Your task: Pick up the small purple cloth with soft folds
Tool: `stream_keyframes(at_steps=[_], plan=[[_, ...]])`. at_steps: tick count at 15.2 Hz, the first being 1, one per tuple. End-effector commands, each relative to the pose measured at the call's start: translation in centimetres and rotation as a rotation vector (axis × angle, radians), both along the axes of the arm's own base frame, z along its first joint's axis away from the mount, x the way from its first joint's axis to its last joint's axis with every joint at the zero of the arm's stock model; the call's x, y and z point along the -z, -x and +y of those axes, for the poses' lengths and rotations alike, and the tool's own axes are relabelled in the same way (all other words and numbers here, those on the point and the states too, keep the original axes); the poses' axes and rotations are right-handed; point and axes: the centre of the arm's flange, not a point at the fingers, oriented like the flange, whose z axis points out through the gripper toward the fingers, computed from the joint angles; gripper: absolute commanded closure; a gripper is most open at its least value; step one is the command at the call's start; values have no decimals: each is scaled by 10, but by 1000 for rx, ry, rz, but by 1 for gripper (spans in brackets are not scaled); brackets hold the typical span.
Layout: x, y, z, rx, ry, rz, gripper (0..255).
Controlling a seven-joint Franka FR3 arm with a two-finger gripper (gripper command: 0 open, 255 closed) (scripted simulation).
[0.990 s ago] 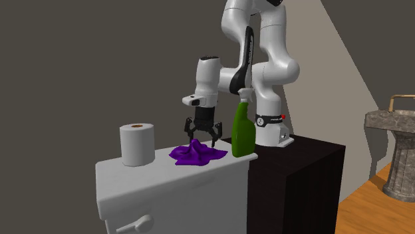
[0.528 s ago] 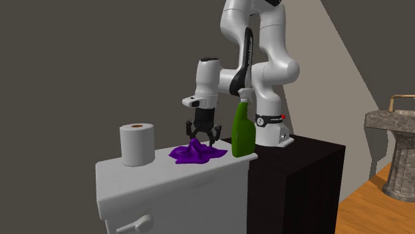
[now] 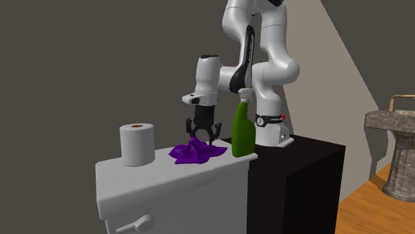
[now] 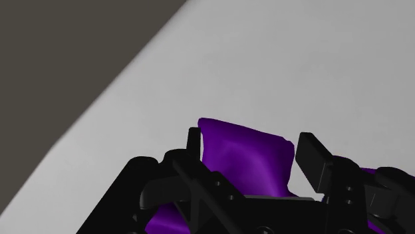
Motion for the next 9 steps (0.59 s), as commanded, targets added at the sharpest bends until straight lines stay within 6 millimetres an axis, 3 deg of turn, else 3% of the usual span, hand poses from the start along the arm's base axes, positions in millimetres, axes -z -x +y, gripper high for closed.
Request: stream_keyframes(at_steps=[1, 9], plan=[[-10, 0, 1, 0, 0, 1, 255], [-52, 0, 1, 0, 0, 1, 255]])
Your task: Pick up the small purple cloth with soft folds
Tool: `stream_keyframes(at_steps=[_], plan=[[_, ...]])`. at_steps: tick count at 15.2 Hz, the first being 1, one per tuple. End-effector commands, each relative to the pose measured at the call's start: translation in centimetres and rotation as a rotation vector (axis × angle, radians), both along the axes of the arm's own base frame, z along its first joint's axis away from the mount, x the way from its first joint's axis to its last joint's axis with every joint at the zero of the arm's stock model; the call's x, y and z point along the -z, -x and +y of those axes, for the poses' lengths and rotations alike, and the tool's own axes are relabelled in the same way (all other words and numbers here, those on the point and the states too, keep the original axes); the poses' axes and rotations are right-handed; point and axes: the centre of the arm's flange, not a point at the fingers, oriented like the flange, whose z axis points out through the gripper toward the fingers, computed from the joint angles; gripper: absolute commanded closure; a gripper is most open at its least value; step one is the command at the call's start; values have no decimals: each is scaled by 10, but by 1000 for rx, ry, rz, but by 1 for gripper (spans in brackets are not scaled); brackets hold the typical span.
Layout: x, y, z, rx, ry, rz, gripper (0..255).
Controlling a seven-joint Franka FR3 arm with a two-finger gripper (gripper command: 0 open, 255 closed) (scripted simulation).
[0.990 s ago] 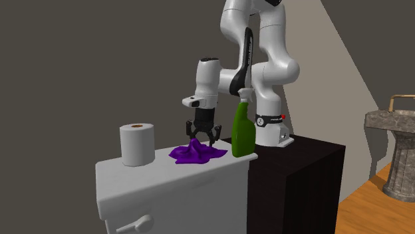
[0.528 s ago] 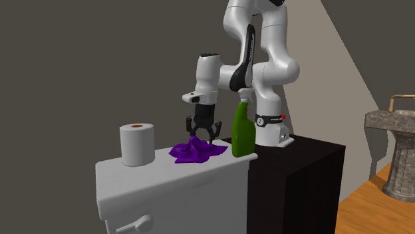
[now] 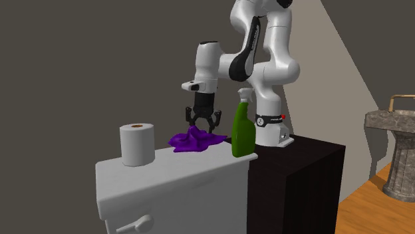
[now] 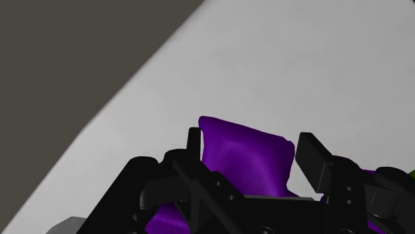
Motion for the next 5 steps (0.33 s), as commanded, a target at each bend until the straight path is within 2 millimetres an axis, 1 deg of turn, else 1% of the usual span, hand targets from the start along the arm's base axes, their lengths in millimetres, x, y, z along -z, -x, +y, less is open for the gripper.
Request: stream_keyframes(at_steps=[1, 3, 5], plan=[[-10, 1, 0, 0, 0, 1, 255], [-21, 1, 0, 0, 0, 1, 255], [-22, 1, 0, 0, 0, 1, 255]])
